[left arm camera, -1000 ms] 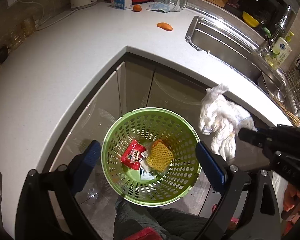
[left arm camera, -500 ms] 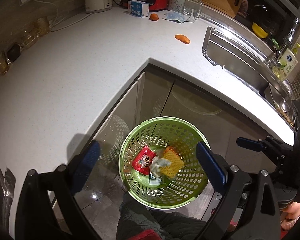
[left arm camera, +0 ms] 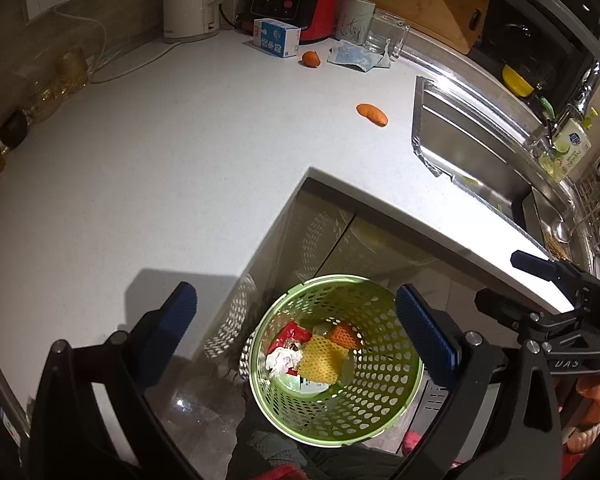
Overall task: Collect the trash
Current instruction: 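Move both open tools back over the counter toward the orange peel and mandarin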
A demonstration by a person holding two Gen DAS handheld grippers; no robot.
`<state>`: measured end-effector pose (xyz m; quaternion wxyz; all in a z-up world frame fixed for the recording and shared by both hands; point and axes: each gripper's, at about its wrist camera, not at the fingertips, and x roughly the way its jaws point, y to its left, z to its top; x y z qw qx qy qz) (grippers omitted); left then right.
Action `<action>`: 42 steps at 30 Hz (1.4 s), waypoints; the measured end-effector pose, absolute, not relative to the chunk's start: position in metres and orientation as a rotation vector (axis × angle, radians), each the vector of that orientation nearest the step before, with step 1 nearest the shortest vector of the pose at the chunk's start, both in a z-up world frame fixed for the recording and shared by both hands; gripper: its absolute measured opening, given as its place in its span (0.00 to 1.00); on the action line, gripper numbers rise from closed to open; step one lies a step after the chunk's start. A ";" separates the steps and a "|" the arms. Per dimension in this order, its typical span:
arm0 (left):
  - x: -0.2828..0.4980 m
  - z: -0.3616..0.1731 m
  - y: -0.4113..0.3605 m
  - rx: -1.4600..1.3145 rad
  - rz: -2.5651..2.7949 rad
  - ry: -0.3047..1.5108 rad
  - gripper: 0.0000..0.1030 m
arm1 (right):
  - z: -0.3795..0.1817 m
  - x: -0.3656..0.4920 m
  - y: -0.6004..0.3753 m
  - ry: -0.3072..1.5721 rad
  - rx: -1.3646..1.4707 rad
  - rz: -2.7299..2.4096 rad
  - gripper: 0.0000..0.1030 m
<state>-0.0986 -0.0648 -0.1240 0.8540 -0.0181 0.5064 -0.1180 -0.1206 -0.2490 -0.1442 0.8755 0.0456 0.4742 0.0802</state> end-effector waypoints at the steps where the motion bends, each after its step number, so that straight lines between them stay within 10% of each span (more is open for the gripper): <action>1: -0.092 -0.123 -0.064 -0.033 -0.256 1.061 0.92 | -0.143 -0.115 -0.250 0.985 0.091 0.161 0.97; 24: 0.096 -0.116 -0.092 0.073 -0.449 0.941 0.92 | -0.152 0.076 -0.254 0.929 -0.053 0.157 0.97; 42: 0.239 -0.164 -0.161 0.021 -0.406 0.952 0.89 | -0.183 0.135 -0.278 0.958 -0.078 0.268 0.55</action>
